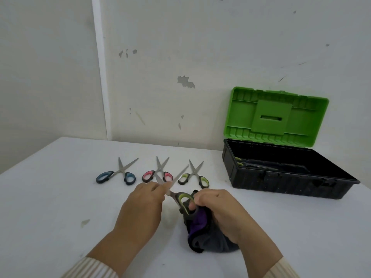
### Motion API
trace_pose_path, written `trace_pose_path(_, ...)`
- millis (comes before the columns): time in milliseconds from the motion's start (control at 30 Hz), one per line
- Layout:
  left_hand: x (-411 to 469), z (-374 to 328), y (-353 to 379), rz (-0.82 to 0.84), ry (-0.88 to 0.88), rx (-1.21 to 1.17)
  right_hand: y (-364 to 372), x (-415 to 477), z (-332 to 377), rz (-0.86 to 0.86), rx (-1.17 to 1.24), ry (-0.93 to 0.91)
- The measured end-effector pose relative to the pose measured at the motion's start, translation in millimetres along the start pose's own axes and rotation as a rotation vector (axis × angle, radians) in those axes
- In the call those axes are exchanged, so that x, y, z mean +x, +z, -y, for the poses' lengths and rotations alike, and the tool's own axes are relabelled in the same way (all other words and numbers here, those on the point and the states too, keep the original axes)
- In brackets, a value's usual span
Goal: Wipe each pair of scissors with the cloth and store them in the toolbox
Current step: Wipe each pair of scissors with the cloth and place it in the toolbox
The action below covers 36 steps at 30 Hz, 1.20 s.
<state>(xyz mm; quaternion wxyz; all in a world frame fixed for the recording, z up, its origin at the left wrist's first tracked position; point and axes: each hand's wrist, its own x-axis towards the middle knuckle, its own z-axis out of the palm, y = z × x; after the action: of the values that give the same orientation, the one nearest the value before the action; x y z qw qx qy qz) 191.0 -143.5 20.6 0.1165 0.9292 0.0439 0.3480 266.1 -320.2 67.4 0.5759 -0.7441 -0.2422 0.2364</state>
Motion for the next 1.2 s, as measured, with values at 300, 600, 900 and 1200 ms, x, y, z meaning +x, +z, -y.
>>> trace_pose_path(300, 13.4, 4.3, -17.0, 0.336, -0.691, -0.543, -0.8, 3.2, -3.9, -0.11, -0.107, 0.01)
trace_pose_path(600, 15.9, 10.4, -41.8, 0.561, -0.85, -1.099, -8.9, 3.8, -7.0, -0.111, -0.185, -0.011)
trace_pose_path(900, 16.3, 10.5, -47.6, 0.678, -0.802, -0.982, -15.3, -0.2, -1.3, -0.478, -0.215, -0.394)
trace_pose_path(1200, 13.6, -10.6, -39.1, 0.644, -0.671, -0.885, 30.4, 8.1, -4.6, -0.274, -0.816, -0.657)
